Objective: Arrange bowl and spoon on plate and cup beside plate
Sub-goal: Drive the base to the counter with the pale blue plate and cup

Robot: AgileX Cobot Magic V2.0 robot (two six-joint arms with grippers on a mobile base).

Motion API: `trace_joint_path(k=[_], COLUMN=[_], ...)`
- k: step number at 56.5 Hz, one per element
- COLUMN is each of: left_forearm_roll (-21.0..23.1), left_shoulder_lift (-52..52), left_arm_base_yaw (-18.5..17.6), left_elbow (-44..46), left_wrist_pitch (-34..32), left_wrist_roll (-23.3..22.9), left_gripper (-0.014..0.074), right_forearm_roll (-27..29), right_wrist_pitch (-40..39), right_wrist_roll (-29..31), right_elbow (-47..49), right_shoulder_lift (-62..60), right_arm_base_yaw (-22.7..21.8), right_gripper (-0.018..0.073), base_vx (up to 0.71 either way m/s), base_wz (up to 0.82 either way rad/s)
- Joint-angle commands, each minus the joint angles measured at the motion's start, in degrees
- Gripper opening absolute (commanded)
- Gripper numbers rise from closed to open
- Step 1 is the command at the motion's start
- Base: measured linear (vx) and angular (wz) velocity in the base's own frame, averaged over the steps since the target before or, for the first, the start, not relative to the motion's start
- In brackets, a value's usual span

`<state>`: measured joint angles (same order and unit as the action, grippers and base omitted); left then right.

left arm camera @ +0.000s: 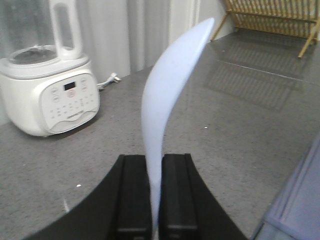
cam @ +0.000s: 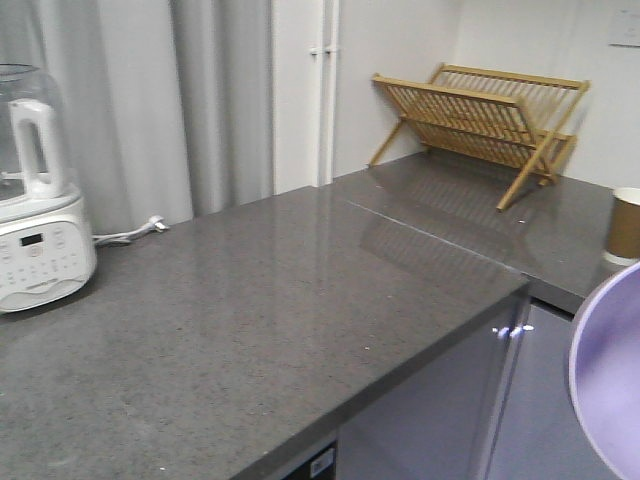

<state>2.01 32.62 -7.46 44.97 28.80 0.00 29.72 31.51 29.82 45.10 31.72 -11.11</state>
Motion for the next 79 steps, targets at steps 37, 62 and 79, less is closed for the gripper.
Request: trace_joint_path(k=[37, 62, 79], left_forearm_roll=[0.5, 0.5, 0.5], left_shoulder_lift=[0.2, 0.2, 0.2], left_arm_base_yaw=[-0.3, -0.3, -0.3], left_elbow=[1.6, 1.6, 1.6], left_wrist_pitch=[-4.9, -4.9, -4.9], left_wrist_roll=[0.0, 0.0, 0.0], left_gripper=[-0.0006, -0.0006, -0.0006], right_forearm_roll=[1.2, 1.2, 1.2], right_wrist_pitch=[-4.9, -4.9, -4.9], right_wrist_roll=[0.4, 0.4, 0.4], right_elbow=[1.7, 1.7, 1.7], right_shoulder_lift=[0.2, 0.2, 0.2], right_arm_base_yaw=[0.0, 0.0, 0.0], right_gripper=[-0.0008, -0.0008, -0.0008], base_vx=[-0.03, 0.19, 0.32], base_wz=[-0.59, -0.48, -0.2])
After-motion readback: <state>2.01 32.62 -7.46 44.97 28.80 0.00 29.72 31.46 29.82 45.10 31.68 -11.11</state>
